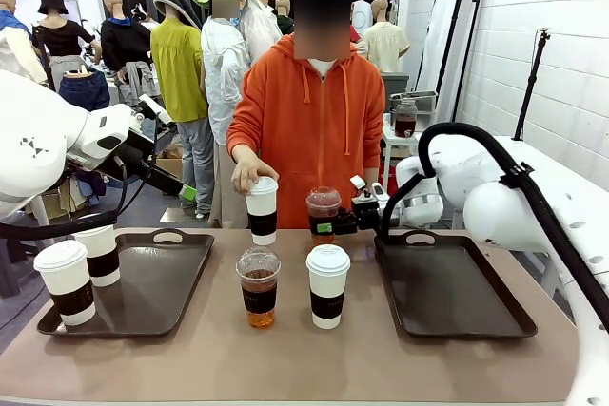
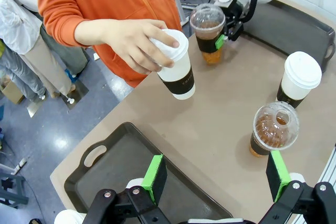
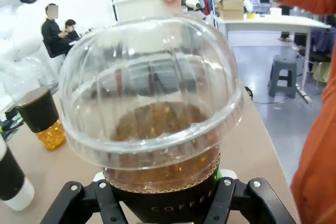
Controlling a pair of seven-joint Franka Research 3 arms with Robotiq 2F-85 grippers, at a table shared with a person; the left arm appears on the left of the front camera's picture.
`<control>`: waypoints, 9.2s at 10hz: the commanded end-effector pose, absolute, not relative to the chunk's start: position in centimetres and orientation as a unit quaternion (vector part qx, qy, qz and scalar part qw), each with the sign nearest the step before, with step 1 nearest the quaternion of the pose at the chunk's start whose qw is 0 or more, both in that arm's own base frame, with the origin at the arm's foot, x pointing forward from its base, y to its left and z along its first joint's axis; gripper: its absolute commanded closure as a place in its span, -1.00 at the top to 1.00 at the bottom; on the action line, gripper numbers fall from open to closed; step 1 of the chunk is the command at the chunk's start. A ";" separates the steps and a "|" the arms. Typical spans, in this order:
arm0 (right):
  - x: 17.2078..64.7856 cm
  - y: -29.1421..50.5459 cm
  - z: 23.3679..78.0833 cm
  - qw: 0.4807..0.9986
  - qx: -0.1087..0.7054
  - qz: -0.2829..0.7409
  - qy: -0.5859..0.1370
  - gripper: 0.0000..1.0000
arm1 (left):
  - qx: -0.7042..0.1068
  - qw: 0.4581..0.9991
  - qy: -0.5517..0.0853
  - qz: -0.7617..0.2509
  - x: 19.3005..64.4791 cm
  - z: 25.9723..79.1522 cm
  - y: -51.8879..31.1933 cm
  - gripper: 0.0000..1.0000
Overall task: Distribute the coffee onto the tray.
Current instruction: Pick up one iced Americano and place it on the right Handle tray, then pick up another iced Americano from the middle of the table and place it on the right Handle tray.
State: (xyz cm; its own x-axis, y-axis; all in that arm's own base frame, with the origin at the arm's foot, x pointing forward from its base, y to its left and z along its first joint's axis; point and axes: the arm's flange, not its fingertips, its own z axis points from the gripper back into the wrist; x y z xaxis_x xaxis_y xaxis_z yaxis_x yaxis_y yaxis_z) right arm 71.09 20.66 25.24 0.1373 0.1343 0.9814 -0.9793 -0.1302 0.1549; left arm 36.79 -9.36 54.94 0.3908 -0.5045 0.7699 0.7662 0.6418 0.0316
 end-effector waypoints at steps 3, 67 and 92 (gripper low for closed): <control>68.7 14.2 31.7 0.537 0.531 0.537 -0.376 0.24 | -0.172 0.816 -0.392 -0.388 36.9 54.7 -9.2 1.00; 57.0 -10.2 25.7 0.618 0.501 0.427 -0.430 1.00 | -0.172 0.816 -0.392 -0.388 36.9 54.7 -9.2 1.00; 45.2 2.2 25.5 0.557 0.497 0.507 -0.431 1.00 | -0.172 0.816 -0.392 -0.388 36.9 54.7 -9.2 1.00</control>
State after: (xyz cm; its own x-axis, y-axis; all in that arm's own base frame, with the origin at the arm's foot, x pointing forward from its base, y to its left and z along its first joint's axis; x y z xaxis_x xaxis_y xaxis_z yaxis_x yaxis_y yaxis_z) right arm 45.24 2.18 25.53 0.1150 0.1370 0.9839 -0.9931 -0.0064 0.1170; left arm 36.79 -9.37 54.95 0.3906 -0.5047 0.7698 0.7663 0.6417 0.0320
